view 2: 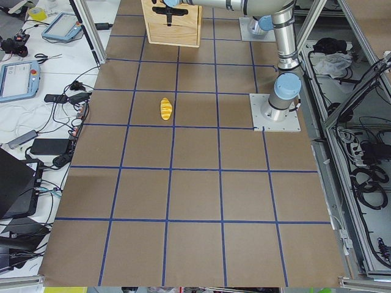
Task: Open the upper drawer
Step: 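Pull the drawer handle outward with the left gripper, sliding the drawer open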
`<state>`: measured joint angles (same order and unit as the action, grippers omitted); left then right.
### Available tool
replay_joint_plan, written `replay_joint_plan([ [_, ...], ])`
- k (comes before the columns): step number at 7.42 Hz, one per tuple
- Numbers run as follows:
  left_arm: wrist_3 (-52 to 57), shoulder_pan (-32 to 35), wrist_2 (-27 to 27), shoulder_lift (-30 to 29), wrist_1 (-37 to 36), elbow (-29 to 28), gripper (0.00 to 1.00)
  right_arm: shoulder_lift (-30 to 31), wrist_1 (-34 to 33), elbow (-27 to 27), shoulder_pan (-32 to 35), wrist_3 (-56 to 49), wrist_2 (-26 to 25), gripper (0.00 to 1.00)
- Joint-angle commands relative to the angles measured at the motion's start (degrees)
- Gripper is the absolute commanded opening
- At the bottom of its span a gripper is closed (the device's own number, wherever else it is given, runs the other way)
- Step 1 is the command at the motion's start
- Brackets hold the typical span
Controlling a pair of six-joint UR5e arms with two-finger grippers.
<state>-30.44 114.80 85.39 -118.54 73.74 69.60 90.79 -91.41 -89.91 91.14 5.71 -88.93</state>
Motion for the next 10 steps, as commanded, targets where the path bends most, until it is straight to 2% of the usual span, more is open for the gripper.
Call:
replay_joint_plan([
  [1,0.0,-0.5,0.5,0.3,0.4,0.2,1.0,0.0,0.0,0.0,0.0,0.0,0.0,1.0],
  [10,0.2,-5.4,2.2,2.2,4.5,0.9,1.0,0.0,0.0,0.0,0.0,0.0,0.1,1.0],
])
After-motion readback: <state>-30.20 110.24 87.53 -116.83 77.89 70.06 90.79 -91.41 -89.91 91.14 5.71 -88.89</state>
